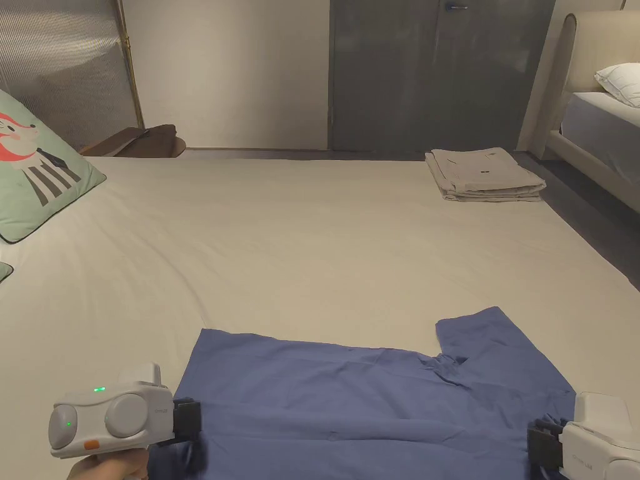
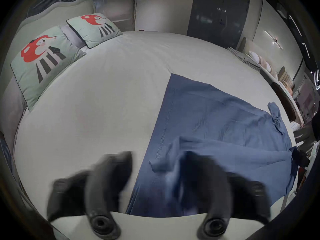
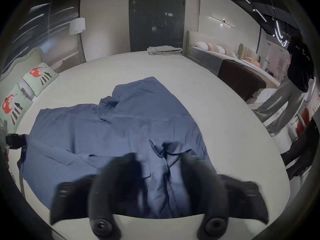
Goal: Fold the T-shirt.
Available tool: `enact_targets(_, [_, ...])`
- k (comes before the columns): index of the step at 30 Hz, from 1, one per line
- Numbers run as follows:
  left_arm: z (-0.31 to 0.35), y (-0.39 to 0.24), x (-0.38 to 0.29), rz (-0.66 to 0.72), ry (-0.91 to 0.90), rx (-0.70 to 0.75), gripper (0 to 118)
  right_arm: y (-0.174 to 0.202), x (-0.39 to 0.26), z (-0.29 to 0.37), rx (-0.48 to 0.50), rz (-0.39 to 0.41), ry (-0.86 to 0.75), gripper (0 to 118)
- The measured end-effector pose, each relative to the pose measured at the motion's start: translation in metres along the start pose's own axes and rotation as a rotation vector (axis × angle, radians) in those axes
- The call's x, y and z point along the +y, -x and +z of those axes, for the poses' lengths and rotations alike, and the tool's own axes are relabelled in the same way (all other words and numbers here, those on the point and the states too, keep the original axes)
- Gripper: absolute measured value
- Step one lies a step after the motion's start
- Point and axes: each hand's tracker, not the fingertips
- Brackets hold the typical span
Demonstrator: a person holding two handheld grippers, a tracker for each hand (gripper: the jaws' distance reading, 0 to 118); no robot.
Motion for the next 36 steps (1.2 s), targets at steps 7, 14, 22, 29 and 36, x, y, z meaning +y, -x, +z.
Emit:
enact_targets(7, [0.077,0.006,-0.014,-0.014,-0.311,-0.031,106,-0.009,-0.007,0.069,-0.031,-0.012,-0.318,79])
enact_targets(14, [0.157,0.005,-0.045,-0.051,-0.648,-0.045,93,0.004,-0.016,0.147,-0.039,0.001,-0.615,72])
enact_targets(22, [0.192,-0.011,-0.071,-0.107,-0.698,-0.018,1,0.027,-0.022,0.179,0.000,0.022,-0.644,0])
enact_targets(29, [0.185,0.008,-0.066,-0.070,-0.532,-0.051,0,0.027,-0.023,0.183,0.009,0.014,-0.610,0])
enact_targets(36, [0.119,0.046,-0.051,-0.024,-0.140,-0.075,63,0.021,-0.033,0.182,0.011,0.003,-0.545,0])
